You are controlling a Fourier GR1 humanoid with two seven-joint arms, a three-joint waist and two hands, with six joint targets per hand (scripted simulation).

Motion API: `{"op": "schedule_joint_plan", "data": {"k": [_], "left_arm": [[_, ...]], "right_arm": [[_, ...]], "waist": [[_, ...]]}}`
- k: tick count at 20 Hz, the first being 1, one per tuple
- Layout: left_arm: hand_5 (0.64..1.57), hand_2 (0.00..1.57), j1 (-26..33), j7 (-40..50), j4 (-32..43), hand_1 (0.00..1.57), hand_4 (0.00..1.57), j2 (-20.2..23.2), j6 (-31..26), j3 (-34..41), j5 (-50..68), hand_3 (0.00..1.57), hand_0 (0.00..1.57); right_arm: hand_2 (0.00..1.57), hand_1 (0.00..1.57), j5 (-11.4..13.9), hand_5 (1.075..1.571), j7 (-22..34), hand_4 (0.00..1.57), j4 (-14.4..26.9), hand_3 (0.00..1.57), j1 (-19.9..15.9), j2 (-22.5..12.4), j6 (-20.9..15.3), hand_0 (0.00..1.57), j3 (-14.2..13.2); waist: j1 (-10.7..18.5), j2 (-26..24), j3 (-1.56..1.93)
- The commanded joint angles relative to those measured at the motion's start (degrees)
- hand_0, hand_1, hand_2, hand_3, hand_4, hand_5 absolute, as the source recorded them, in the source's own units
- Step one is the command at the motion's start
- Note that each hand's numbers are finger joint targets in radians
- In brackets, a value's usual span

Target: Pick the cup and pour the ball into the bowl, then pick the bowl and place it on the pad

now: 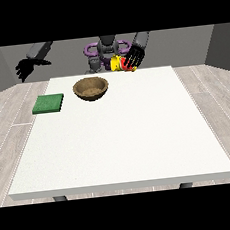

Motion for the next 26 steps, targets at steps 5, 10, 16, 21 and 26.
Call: {"op": "schedule_joint_plan", "data": {"k": [5,10,16,21,26], "left_arm": [[1.569,1.57,0.8,8.4,-3.0,1.20,0.98,-1.3,-0.6,-4.9,-11.9,1.57,1.20],[1.571,1.57,-6.8,21.5,-5.3,0.68,0.89,-2.4,-3.6,-13.1,-17.0,1.53,0.68],[1.571,1.57,-6.2,25.2,-6.5,0.52,0.84,-2.4,-5.8,-19.8,-25.3,1.57,0.52],[1.570,1.57,-6.9,30.5,-5.3,0.30,0.90,-2.4,-7.0,-22.9,-30.4,1.57,0.30],[1.547,1.57,-6.9,33.4,-6.2,0.00,0.91,-2.4,-13.3,-28.9,-34.0,1.57,0.00]], "right_arm": [[0.00,0.00,0.9,1.550,-4.4,0.00,3.2,0.00,0.3,0.8,0.0,0.00,0.4],[0.00,0.00,0.6,1.551,-2.2,0.00,6.2,0.00,-7.3,-2.0,1.0,0.00,0.2],[0.00,0.00,2.7,1.530,-0.3,0.00,6.3,0.14,-9.9,-0.9,-3.8,0.00,1.6],[0.00,0.00,2.2,1.533,3.1,0.00,4.4,0.22,-14.9,0.1,-2.9,0.00,3.2],[0.00,0.00,2.2,1.525,3.3,0.00,4.8,0.25,-15.6,2.5,-2.5,0.00,4.3]], "waist": [[-0.2,0.5,-0.08],[-2.4,4.1,-0.07],[-0.8,3.4,-0.07],[-4.7,5.2,-0.10],[-6.9,4.6,-0.09]]}}
